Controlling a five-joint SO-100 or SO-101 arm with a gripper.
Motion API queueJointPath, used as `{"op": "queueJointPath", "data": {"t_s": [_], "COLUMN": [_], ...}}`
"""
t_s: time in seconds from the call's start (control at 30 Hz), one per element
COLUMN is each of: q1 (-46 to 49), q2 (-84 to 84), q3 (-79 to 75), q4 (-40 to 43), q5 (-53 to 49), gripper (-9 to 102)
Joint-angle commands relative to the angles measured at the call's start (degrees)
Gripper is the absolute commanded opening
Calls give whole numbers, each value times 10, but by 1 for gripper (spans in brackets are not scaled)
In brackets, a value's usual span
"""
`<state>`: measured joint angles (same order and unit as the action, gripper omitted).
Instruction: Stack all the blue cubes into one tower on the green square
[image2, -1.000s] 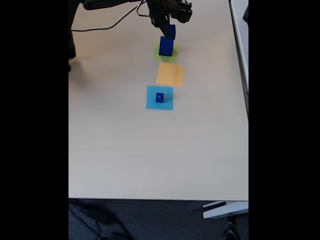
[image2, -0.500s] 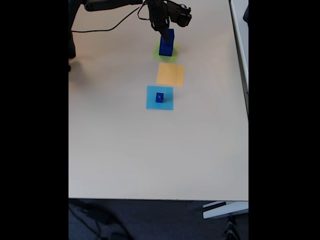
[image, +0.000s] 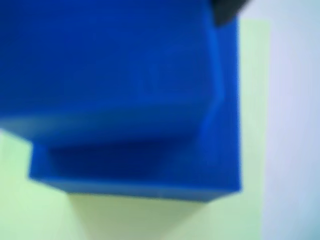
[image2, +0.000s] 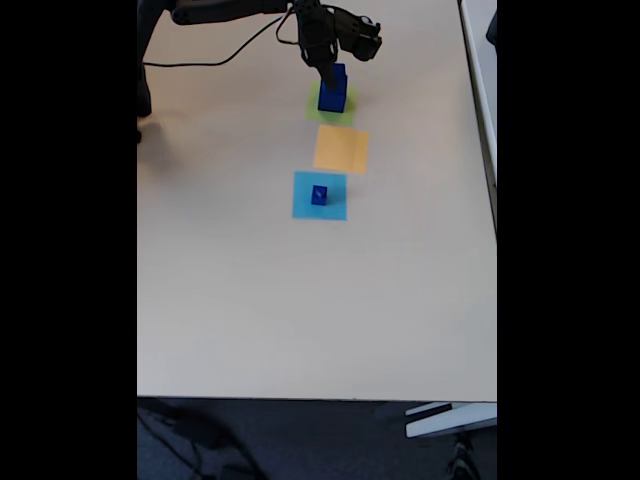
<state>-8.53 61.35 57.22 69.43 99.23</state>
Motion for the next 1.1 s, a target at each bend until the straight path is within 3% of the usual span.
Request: {"op": "queueJointPath", "data": {"t_s": [0.0,1.07], "q1": [-1,-6], "q2": [3,-8], "q3": [-49,-82], "q4": [4,25], "q5": [4,6], "gripper": [0,0]}}
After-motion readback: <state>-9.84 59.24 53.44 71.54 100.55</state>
